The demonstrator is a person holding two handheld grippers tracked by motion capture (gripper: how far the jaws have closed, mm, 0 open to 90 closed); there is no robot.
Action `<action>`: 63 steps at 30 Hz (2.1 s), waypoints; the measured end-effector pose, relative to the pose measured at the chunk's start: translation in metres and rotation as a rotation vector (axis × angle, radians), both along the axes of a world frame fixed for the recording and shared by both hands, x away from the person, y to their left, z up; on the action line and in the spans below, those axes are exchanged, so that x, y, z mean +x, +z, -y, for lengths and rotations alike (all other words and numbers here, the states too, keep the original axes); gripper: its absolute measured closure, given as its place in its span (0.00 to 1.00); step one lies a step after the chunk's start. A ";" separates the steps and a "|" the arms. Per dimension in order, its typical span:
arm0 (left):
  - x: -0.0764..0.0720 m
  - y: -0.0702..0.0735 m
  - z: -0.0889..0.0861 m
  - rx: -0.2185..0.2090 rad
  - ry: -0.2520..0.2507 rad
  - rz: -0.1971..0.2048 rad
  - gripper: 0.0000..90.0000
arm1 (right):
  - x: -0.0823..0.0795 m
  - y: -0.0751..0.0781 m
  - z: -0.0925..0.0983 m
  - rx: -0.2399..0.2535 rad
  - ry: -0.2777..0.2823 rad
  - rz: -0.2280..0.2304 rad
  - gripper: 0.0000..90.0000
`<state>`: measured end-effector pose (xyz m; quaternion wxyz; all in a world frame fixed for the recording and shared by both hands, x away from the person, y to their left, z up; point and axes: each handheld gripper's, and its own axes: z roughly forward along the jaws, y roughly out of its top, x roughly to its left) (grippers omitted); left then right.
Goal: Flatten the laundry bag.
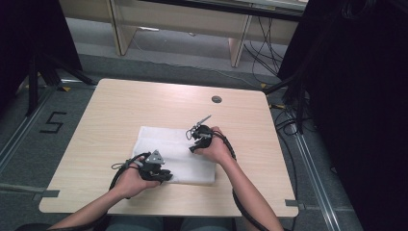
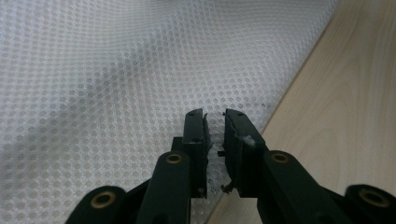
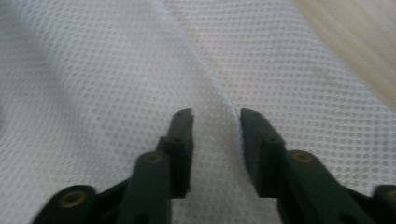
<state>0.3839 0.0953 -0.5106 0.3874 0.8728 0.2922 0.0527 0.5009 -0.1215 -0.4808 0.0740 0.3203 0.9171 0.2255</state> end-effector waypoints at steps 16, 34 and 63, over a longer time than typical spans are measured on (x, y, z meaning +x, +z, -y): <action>0.004 0.000 0.003 0.007 0.018 -0.010 0.90 | -0.042 0.048 -0.008 -0.003 0.104 0.092 0.99; -0.011 0.005 0.032 0.003 -0.016 -0.004 0.94 | -0.083 0.062 0.014 0.085 0.068 0.238 0.99; -0.001 0.004 0.039 0.060 -0.021 -0.032 0.99 | -0.095 0.087 0.011 0.194 0.061 0.308 1.00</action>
